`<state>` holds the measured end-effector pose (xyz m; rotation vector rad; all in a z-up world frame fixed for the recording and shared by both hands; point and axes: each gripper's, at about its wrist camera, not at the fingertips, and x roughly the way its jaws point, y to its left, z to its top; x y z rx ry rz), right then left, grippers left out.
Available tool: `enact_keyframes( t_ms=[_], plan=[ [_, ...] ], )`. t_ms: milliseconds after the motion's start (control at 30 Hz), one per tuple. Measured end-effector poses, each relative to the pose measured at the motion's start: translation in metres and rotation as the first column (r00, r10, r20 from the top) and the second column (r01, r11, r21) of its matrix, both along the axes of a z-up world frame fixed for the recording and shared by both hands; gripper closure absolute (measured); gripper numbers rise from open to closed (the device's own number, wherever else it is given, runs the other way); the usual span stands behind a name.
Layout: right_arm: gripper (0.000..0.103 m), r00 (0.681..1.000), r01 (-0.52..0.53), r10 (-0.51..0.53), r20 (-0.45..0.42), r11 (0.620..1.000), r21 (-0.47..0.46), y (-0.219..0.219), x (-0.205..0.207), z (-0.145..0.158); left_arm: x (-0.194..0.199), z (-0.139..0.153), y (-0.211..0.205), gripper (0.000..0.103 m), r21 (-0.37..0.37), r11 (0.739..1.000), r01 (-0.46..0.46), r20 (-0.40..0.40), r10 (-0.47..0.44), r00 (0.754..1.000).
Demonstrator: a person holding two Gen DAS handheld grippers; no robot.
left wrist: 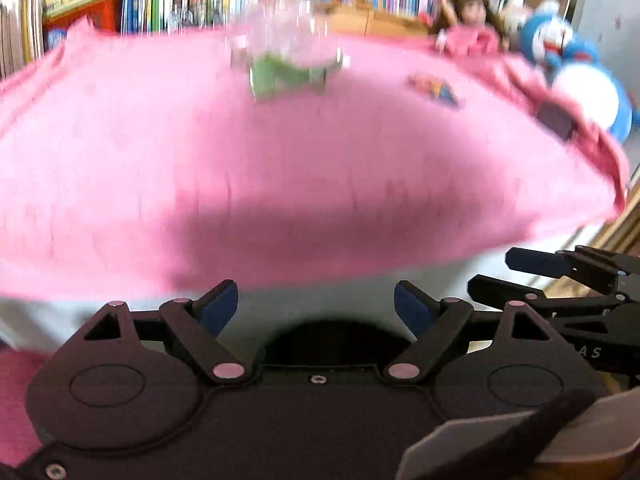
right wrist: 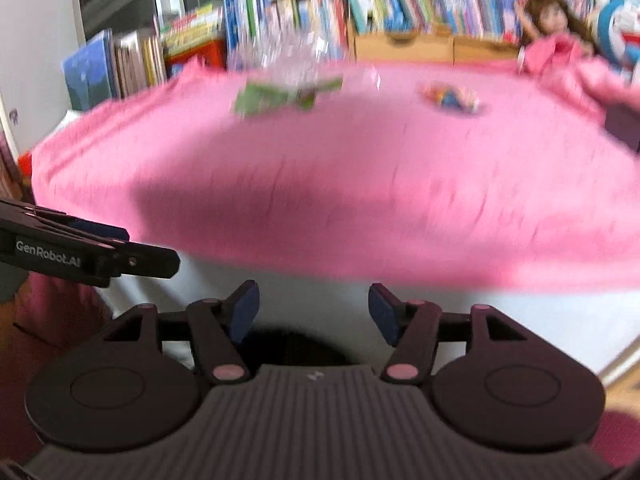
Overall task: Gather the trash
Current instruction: 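Raise both open tools back over the towel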
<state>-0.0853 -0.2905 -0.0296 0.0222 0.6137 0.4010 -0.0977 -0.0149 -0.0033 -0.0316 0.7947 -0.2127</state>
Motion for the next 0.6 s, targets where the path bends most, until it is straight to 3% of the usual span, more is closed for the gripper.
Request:
enact_keyframes(
  t_ms=[267,400,600],
  plan=[
    [0.01,0.975,0.119,-0.118,0.189,0.993,0.003,-0.025,0.056,0.041,0.059,0.049,-0.006,0.015,-0.009,1.0,-0.029,0.208,0.03,0.978],
    [0.005,0.97,0.146,-0.139,0.201,0.989,-0.024,-0.036,0.097,0.046,0.108,0.056,-0.014,0.014,-0.036,0.998,-0.045,0.241,0.052,0.969],
    [0.003,0.971,0.186,-0.175,0.163,0.981,-0.057,-0.048,0.166,0.041,0.173,0.043,-0.022,0.013,-0.042,0.999,-0.028,0.243,0.037,0.969]
  ],
)
